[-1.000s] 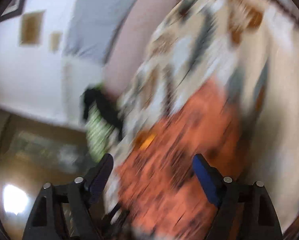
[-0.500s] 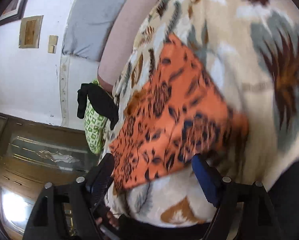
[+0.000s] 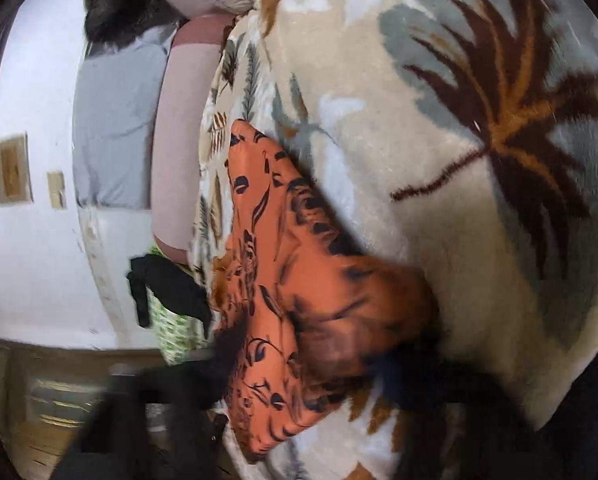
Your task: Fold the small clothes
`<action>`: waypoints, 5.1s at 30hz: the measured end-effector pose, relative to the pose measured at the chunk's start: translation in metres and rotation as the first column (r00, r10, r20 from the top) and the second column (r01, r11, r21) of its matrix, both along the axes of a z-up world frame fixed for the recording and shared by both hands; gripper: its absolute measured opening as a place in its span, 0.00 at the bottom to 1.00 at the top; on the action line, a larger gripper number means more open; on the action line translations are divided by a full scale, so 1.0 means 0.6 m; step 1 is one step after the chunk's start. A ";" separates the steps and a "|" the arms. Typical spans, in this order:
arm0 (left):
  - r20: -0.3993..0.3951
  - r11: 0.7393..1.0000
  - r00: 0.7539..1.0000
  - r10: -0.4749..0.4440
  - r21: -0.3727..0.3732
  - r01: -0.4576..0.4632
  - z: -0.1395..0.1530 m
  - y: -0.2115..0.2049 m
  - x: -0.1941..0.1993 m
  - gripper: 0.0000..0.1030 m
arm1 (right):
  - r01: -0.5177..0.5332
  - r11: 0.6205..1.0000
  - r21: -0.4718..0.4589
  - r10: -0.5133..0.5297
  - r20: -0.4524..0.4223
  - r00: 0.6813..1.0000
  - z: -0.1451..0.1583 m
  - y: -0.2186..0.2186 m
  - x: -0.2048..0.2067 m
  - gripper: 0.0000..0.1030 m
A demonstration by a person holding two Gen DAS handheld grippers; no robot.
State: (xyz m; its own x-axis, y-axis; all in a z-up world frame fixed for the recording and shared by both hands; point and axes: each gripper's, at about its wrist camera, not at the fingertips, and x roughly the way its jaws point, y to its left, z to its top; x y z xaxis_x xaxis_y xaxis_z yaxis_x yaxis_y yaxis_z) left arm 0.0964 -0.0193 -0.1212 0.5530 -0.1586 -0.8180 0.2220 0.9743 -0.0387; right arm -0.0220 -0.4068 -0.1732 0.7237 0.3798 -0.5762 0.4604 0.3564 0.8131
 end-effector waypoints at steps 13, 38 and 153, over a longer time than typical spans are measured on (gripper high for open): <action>0.096 0.998 0.995 -0.018 0.055 0.012 0.005 -0.017 0.005 0.91 | -0.124 0.946 -0.301 0.122 -0.028 0.992 0.084 -0.019 0.002 0.71; 0.090 0.999 0.995 0.049 -0.006 -0.048 0.011 0.036 -0.003 0.94 | -0.327 0.752 -0.573 0.261 -0.197 0.945 0.128 -0.035 0.238 0.52; 0.204 0.999 0.979 -0.021 -0.028 0.027 0.277 -0.064 -0.123 0.81 | -0.372 0.887 -0.275 0.409 0.090 0.908 0.156 0.097 0.069 0.83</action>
